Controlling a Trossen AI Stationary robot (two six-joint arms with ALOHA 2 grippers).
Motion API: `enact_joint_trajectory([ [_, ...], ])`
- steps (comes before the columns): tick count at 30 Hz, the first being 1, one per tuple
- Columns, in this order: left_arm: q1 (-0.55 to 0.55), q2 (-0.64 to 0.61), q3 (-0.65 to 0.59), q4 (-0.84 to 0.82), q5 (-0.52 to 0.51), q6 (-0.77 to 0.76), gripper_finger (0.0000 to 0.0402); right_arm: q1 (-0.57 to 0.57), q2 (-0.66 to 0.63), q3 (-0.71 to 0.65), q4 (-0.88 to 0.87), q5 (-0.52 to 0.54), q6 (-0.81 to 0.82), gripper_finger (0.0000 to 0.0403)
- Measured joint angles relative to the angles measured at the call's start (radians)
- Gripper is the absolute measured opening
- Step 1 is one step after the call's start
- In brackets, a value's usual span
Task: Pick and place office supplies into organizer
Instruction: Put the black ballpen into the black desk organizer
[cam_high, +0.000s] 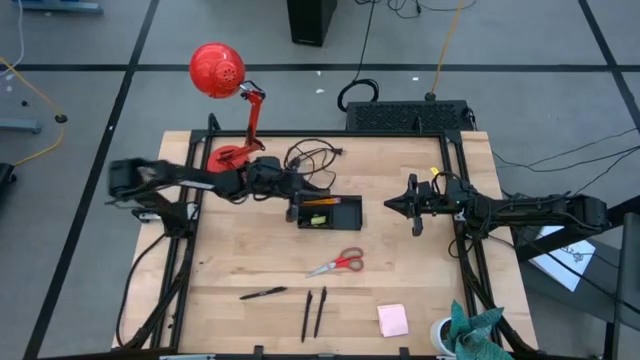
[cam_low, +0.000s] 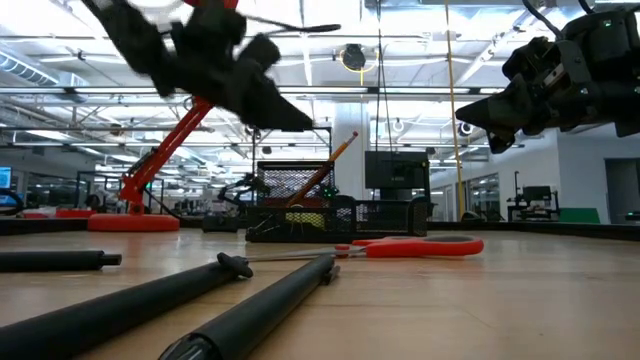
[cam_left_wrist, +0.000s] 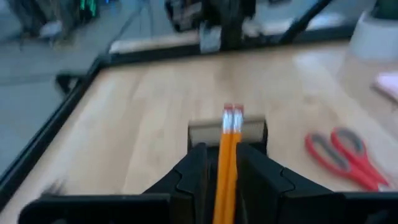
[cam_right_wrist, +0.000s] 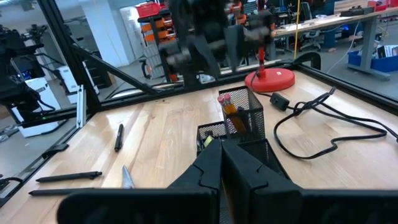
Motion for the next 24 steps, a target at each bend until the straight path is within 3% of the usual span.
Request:
enact_joint_trajectory([
  [5,-0.148,-0.193,0.121,-0.523,-0.329,0.04,0.0093,0.0,0.0,0.0,-0.011,0.0,0.0,0.0004],
  [9,-0.314,-0.236,0.247,-0.901,-0.526,-0.106,0.0093,0.0,0.0,0.0,-0.017,0.0,0.0,0.0004],
  [14,-0.508,-0.216,0.313,-1.135,-0.559,-0.395,0.0093,0.0,0.0,0.0,-0.017,-0.001,0.007,0.0004],
  [19,-0.661,-0.157,0.31,-1.129,-0.493,-0.637,0.0093,0.0,0.002,-0.002,-0.023,0.001,0.001,0.0004],
  [24,-0.764,-0.014,0.316,-1.135,-0.506,-0.752,0.0093,0.0,0.003,-0.002,-0.009,0.001,0.001,0.0004],
])
